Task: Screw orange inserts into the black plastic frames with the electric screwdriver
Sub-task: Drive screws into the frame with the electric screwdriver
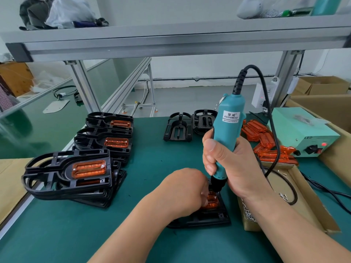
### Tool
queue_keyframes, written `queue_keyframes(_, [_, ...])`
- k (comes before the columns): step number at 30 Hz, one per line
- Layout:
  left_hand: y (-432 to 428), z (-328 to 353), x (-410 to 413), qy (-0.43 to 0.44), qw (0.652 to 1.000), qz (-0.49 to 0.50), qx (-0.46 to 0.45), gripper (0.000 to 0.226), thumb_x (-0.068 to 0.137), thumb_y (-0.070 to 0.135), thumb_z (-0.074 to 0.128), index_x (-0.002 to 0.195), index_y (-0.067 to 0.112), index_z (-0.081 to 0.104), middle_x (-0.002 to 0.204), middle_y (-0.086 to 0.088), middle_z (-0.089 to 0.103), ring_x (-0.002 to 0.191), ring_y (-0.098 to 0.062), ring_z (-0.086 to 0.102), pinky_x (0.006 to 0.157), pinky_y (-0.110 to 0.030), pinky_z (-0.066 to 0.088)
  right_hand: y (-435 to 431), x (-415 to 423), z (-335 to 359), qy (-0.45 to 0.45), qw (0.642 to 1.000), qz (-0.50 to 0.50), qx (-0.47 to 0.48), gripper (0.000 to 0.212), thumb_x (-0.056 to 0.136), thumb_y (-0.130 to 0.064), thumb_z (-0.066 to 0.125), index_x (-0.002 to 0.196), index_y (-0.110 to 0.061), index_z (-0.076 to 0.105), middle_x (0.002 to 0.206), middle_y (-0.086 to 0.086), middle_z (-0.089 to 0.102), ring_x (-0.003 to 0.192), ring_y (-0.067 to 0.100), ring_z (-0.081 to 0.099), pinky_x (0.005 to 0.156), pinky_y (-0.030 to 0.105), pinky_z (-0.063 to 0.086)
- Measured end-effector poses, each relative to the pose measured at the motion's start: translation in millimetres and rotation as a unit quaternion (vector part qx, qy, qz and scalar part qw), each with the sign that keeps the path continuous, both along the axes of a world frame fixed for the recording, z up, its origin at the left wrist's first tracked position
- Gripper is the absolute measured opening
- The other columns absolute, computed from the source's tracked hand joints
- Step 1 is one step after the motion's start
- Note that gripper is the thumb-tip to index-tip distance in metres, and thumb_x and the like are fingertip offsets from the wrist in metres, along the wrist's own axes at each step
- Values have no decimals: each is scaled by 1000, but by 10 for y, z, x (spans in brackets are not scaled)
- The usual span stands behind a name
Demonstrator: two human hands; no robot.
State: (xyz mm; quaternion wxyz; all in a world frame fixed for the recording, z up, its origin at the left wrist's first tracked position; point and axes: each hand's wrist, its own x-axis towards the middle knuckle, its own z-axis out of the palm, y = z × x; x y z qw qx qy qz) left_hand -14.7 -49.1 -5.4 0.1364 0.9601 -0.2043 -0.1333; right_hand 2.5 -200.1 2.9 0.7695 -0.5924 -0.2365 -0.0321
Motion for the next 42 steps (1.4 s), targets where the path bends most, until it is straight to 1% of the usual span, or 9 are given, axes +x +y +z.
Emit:
queue_keyframes(8, [-7,-18,-3,-7,1000,-4,11,9,94,26,70,98,18,74,98,-3,71,93,-26,64,83,-41,57,-11,-3,-11,0,1000,13,-15,28,93,-33,78,84,-14,60,61,16,45,50,29,42,54,33,45])
queue_keyframes(11, [-18,-18,-3,-6,1000,-6,19,9,95,26,67,96,17,71,94,-1,67,91,-26,62,76,-37,53,8,-7,-21,-9,999,36,-25,23,94,-29,76,84,-15,61,59,13,46,49,27,42,54,32,45])
queue_keyframes(13, [-23,-23,-6,2,1000,-4,23,12,97,27,66,98,16,72,97,-2,67,92,-27,63,79,-39,54,14,-9,-21,-19,998,49,-32,22,94,-27,76,85,-13,62,59,12,47,49,26,43,54,30,45])
queue_keyframes(15, [-22,-23,-5,3,1000,-4,27,14,97,27,66,102,16,73,100,-5,68,95,-28,63,83,-42,56,3,-11,-24,-22,998,57,-35,24,94,-30,77,87,-12,62,59,12,48,49,26,43,54,30,45])
queue_keyframes(19, [-34,-33,-8,-6,1000,-7,30,11,97,27,67,101,18,71,96,-3,67,91,-26,62,75,-36,51,-30,-6,-37,-7,998,60,-21,33,91,-40,84,93,-14,65,63,11,50,51,25,45,55,31,46])
queue_keyframes(23, [-23,-41,-5,-12,1000,-4,28,11,96,28,67,100,20,72,96,-1,67,90,-26,62,75,-36,51,-18,23,-54,5,998,57,-21,35,89,-42,86,94,-13,67,64,10,51,52,24,46,54,31,46])
queue_keyframes(31, [-29,-20,-4,-15,999,-6,29,11,96,28,66,98,18,72,96,-3,69,91,-28,64,79,-41,57,-20,32,-66,11,999,38,-9,31,90,-38,85,84,-18,62,60,10,46,50,26,41,54,31,44])
queue_keyframes(37, [-57,-27,-10,-13,999,-1,36,10,97,27,65,90,20,66,87,2,61,85,-24,58,69,-35,47,-30,-7,-45,12,999,51,-11,32,89,-40,85,104,-15,70,61,7,52,50,21,47,54,30,46])
queue_keyframes(42, [-73,-32,-19,-17,999,5,41,12,97,28,66,99,17,71,99,-4,69,94,-29,64,84,-43,57,15,-80,129,-48,998,44,22,33,89,-44,85,103,-18,70,62,5,53,49,21,48,53,29,44])
